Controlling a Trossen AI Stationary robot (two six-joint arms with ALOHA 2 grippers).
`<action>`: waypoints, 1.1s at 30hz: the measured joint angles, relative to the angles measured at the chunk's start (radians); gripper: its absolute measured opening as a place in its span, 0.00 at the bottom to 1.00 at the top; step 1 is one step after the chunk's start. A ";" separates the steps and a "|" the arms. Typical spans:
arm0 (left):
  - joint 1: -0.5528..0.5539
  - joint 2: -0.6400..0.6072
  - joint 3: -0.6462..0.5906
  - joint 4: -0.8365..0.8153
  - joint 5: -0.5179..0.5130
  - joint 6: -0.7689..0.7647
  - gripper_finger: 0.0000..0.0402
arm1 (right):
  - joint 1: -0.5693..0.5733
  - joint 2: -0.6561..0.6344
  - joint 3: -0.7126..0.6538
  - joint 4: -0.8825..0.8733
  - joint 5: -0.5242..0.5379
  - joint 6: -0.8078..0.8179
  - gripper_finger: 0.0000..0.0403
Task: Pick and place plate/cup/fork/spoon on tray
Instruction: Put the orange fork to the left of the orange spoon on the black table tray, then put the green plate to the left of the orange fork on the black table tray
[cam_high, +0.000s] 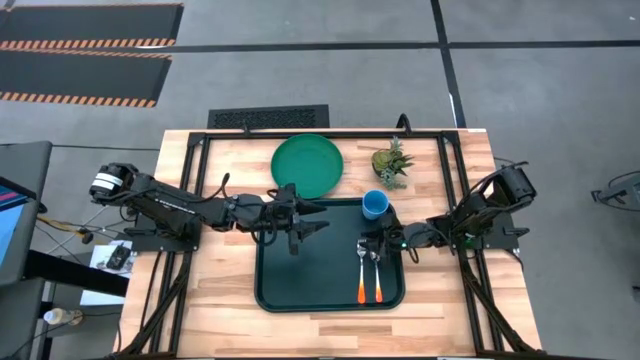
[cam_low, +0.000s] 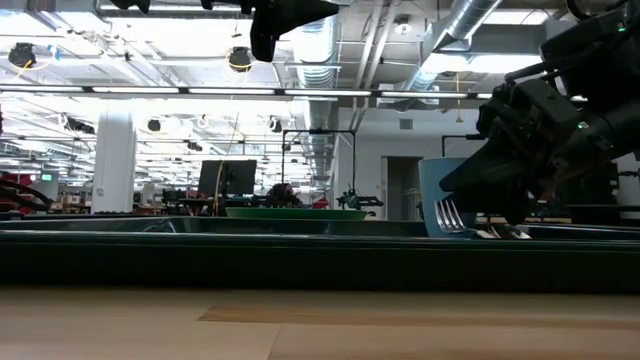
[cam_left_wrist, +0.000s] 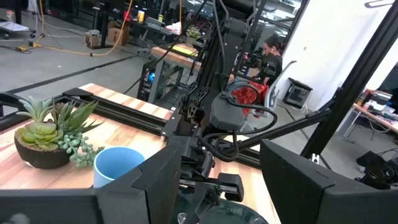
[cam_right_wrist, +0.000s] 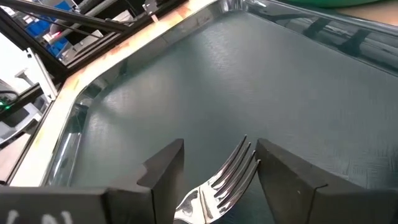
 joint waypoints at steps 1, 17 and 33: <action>0.000 0.000 0.000 0.000 0.000 0.000 0.51 | 0.000 0.000 0.000 0.000 0.000 0.000 0.57; 0.001 0.000 0.000 0.000 0.000 0.000 0.51 | -0.012 0.000 0.001 -0.026 0.000 0.010 0.60; 0.011 0.000 0.000 -0.038 -0.067 -0.006 0.51 | -0.011 -0.039 0.002 -0.040 -0.001 0.007 0.60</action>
